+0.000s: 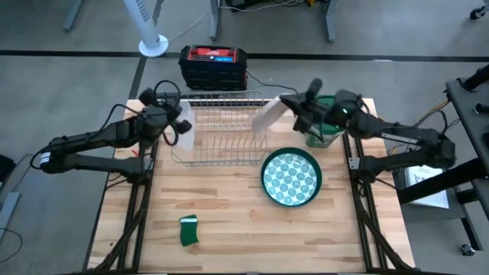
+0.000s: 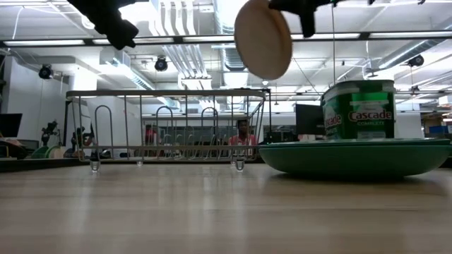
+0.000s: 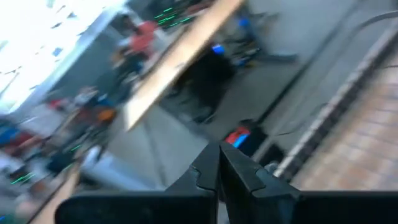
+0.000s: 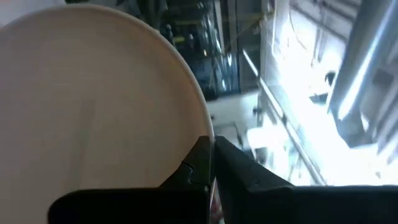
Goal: Sort dishes
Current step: Put the white plate on the dish rack
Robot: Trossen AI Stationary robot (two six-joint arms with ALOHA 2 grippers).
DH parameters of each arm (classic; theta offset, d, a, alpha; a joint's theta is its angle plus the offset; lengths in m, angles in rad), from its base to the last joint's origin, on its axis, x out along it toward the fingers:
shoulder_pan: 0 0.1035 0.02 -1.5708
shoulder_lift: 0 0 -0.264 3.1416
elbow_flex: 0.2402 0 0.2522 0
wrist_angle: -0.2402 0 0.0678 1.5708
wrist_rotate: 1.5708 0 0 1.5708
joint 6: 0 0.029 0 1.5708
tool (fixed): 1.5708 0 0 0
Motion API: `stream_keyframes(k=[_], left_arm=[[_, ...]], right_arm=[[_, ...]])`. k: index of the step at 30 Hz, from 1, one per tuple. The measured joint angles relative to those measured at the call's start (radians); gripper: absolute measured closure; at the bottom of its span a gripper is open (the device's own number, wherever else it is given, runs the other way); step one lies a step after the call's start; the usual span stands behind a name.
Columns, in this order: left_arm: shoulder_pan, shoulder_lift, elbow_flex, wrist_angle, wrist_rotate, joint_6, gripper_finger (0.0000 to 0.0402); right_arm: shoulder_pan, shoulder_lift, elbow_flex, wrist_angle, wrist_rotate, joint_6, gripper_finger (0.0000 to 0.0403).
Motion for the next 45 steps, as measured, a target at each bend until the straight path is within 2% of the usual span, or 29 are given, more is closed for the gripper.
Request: stream_keyframes(k=[3, 8, 15, 20, 26, 31, 36, 45], left_arm=[[0.000, 0.000, 0.000, -0.004, -0.059, 0.001, 0.0401], [0.000, 0.000, 0.000, -0.054, -0.082, 0.010, 0.0401], [0.000, 0.000, 0.000, -0.074, -0.218, 0.022, 0.0401], [0.000, 0.000, 0.000, -0.075, -0.357, 0.027, 0.0401], [0.000, 0.000, -0.001, -0.126, -0.550, 0.027, 0.0401], [0.000, -0.005, -0.002, -0.196, -0.556, 0.006, 0.0401], [0.000, -0.007, -0.002, -0.218, -0.557, 0.000, 0.0401], [0.000, -0.007, -0.002, -0.218, -0.556, -0.001, 0.0401]], right_arm=[[-0.063, 0.097, 0.023, 0.077, -0.075, -0.041, 0.0403], [-0.105, 0.259, 0.091, 0.178, -0.231, -0.106, 0.0403], [-0.145, 0.482, 0.282, 0.237, -0.357, -0.207, 0.0403], [-0.166, 0.638, 0.432, 0.231, -0.523, -0.225, 0.0403], [-0.163, 0.770, 0.573, 0.233, -0.619, -0.227, 0.0403], [-0.153, 0.844, 0.605, 0.294, -0.662, -0.259, 0.0403], [-0.149, 0.919, 0.612, 0.391, -0.675, -0.454, 0.0403], [-0.113, 0.996, 0.690, 0.355, -0.708, -0.463, 0.0403]])
